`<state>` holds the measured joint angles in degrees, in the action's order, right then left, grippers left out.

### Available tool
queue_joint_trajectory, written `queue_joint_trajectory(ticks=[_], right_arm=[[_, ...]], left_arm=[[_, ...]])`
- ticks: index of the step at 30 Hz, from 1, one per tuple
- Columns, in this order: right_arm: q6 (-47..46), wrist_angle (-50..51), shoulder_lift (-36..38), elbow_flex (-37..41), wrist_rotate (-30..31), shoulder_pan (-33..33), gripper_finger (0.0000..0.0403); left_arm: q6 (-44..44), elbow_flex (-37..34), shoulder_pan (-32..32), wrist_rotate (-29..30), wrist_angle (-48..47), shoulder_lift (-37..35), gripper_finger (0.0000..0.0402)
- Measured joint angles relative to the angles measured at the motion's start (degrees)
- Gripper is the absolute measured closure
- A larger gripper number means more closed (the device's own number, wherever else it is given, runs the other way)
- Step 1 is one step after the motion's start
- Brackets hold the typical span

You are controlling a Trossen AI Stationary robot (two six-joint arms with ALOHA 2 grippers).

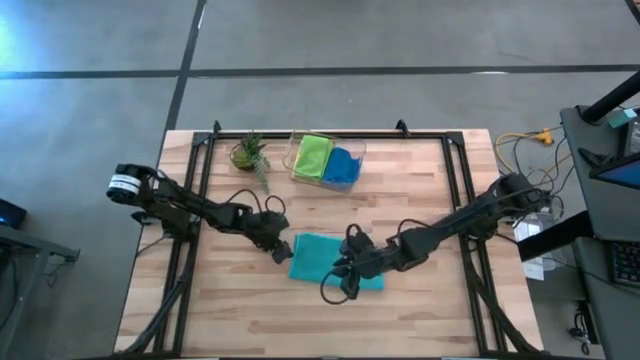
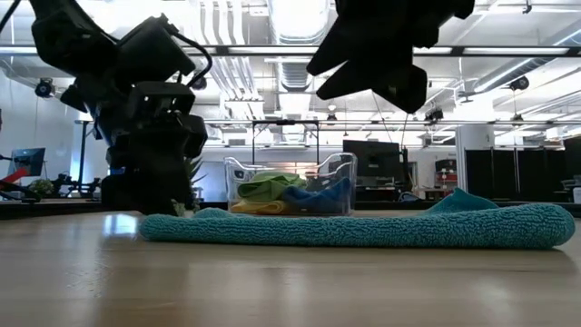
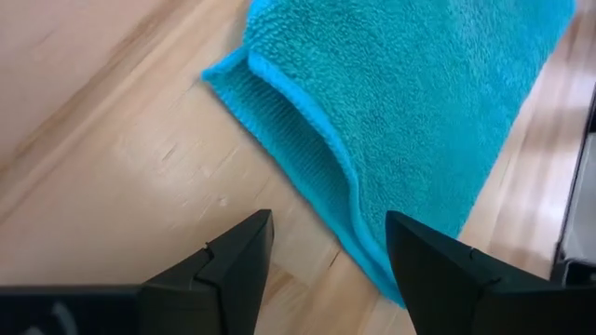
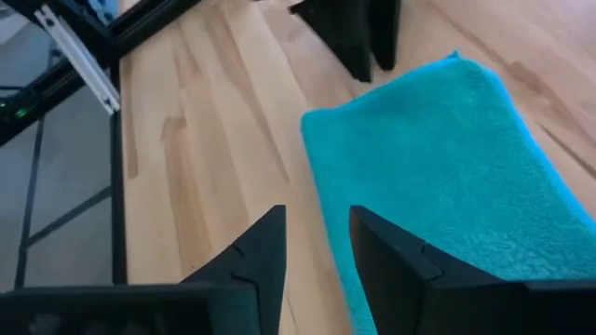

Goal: Fold microfiber towels
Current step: Fold the blue towel

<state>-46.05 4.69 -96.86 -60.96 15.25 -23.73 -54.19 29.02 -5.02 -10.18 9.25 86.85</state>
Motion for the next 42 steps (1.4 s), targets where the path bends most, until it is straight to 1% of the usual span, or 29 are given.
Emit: queue_joint_trajectory(ticks=[3,6,12,14,18,21,23,27,30,31,37,40,42], right_arm=[[0.04,0.96,-0.22,-0.53,-0.24,-0.04,0.0294],[0.05,1.56,-0.22,-0.53,-0.27,0.00,0.0298],[-0.08,2.56,-0.08,-0.52,-1.65,0.00,0.0296],[-0.26,2.56,-0.05,-0.62,-2.85,-0.02,0.0296],[0.07,2.68,-0.53,-0.62,-3.63,-0.02,0.0298],[0.93,2.65,-2.64,-0.62,-3.72,0.48,0.0301],[0.96,2.32,-4.74,-0.62,-5.35,1.19,0.0303],[-0.45,1.92,-9.44,-0.62,-9.64,2.12,0.0303],[-1.18,2.12,-11.78,-0.60,-10.31,2.11,0.0303],[-1.58,2.21,-12.13,-0.60,-10.40,2.10,0.0303],[-2.76,2.12,-13.88,-0.61,-10.74,2.43,0.0312],[-3.01,1.92,-14.30,-0.68,-10.69,2.43,0.0314],[-2.99,1.92,-14.43,-0.68,-10.74,2.51,0.0314]], left_arm=[[-2.37,-0.07,0.13,0.01,1.25,0.37,0.0203],[-3.80,0.32,0.18,-1.30,5.20,2.92,0.0203],[-5.46,1.75,0.24,-4.60,13.15,12.38,0.0203],[-5.49,1.60,0.27,-5.69,15.65,14.27,0.0203],[-5.21,1.52,0.27,-6.21,16.10,14.95,0.0208],[-4.64,1.10,0.20,-6.39,15.87,14.44,0.0230],[-4.03,0.88,0.18,-6.91,15.81,14.21,0.0255],[-2.89,0.72,0.16,-7.41,15.71,14.12,0.0323],[-2.08,0.67,0.13,-7.60,15.58,13.86,0.0383],[-2.08,0.57,0.13,-7.64,15.35,13.24,0.0391],[-1.98,0.48,0.35,-7.76,15.13,7.17,0.0399],[-3.01,0.49,0.87,-7.77,13.53,3.93,0.0400],[-3.19,1.27,1.22,-7.74,14.46,2.12,0.0400]])
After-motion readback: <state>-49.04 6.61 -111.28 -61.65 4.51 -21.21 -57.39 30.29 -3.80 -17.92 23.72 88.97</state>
